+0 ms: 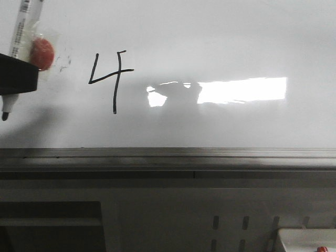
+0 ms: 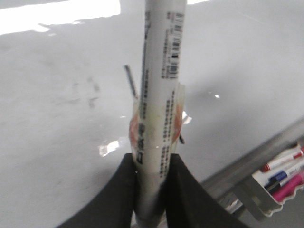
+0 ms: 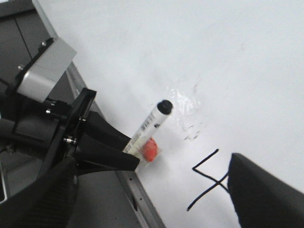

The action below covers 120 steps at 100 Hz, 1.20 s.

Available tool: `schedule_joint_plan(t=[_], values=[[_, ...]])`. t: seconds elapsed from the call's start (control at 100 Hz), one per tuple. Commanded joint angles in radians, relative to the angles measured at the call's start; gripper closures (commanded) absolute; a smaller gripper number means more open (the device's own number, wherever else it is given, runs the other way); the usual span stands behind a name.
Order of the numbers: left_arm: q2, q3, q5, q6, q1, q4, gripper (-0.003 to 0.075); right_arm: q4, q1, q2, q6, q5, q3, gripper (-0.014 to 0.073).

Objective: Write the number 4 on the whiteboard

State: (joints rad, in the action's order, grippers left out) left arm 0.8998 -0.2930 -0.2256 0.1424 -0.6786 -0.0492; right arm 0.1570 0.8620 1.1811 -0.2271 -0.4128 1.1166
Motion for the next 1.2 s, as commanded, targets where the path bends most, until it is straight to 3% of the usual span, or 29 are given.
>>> schedule_joint_plan(t=[0.0,0.15,0.38,0.93,1.0,1.19], values=[[0.001,-0.032,-0.054,0.009,0.041,-0.138,0.0741,-0.009,-0.022,-0.056,-0.010,0.075,0.036,0.0056],[0.003,-0.032,-0.012,0.009,0.095,-0.203,0.0741,-0.009,-0.026,-0.072,-0.010,0.064,0.036,0.0072],[0.010,-0.032,-0.008,0.009,0.097,-0.262,0.0741,-0.009,-0.026,-0.070,-0.010,0.055,0.036,0.0072],[0.201,-0.138,-0.006,0.011,0.097,-0.199,0.0733,-0.009,-0.026,-0.070,-0.010,0.043,0.036,0.0072],[0.201,-0.138,-0.006,0.011,0.097,-0.200,0.0677,-0.009,-0.026,-0.070,-0.010,0.043,0.036,0.0072],[0.192,-0.138,-0.059,0.011,0.097,-0.200,0.0377,-0.009,-0.026,-0.070,-0.010,0.041,0.036,0.0072]])
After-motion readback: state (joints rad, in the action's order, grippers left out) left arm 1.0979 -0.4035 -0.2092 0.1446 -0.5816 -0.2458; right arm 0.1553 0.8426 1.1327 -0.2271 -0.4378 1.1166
